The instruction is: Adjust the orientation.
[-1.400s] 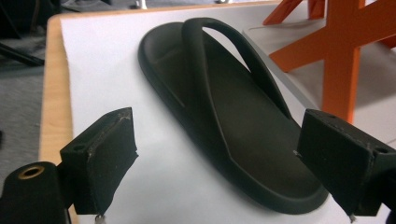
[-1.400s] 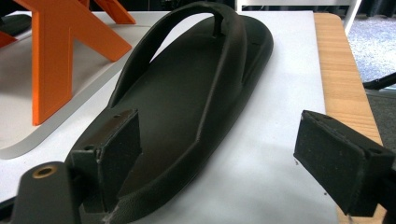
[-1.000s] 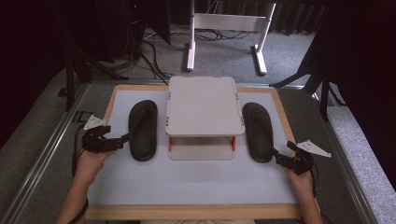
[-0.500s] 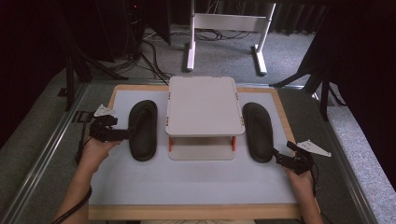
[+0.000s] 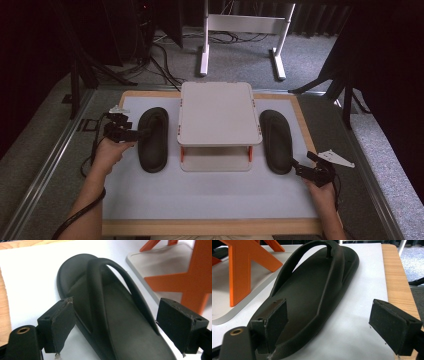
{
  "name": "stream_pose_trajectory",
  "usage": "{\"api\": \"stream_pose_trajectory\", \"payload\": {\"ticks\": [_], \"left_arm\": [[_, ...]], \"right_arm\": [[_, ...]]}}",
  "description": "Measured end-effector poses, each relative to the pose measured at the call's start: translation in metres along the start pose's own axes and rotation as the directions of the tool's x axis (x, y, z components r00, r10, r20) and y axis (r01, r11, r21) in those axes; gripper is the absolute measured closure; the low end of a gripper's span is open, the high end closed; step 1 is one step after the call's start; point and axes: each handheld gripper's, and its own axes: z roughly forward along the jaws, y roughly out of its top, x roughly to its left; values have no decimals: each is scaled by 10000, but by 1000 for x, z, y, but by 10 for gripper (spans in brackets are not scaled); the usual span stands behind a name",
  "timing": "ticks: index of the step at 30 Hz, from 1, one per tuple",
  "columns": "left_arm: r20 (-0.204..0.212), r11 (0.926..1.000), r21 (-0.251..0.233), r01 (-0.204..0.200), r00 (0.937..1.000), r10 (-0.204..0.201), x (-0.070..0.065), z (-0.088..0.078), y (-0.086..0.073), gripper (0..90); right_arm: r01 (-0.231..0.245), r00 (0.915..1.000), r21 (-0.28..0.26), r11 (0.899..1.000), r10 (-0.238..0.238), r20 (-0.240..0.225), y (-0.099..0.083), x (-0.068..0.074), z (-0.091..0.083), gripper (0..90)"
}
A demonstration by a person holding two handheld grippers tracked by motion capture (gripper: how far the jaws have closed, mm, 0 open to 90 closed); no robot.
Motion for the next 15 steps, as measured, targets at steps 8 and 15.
{"api": "stream_pose_trajectory", "payload": {"ticks": [8, 15], "left_arm": [[12, 9956, 940, 22, 10000, -23, 10, 19, 15, 207], [-154, 9874, 1566, 216, 9997, -194, 17, 35, 24, 290]], "right_arm": [[-35, 10000, 36, 10000, 35, 30, 0, -1, 0, 147], [-58, 10000, 58, 10000, 58, 1, 0, -1, 1, 162]]}}
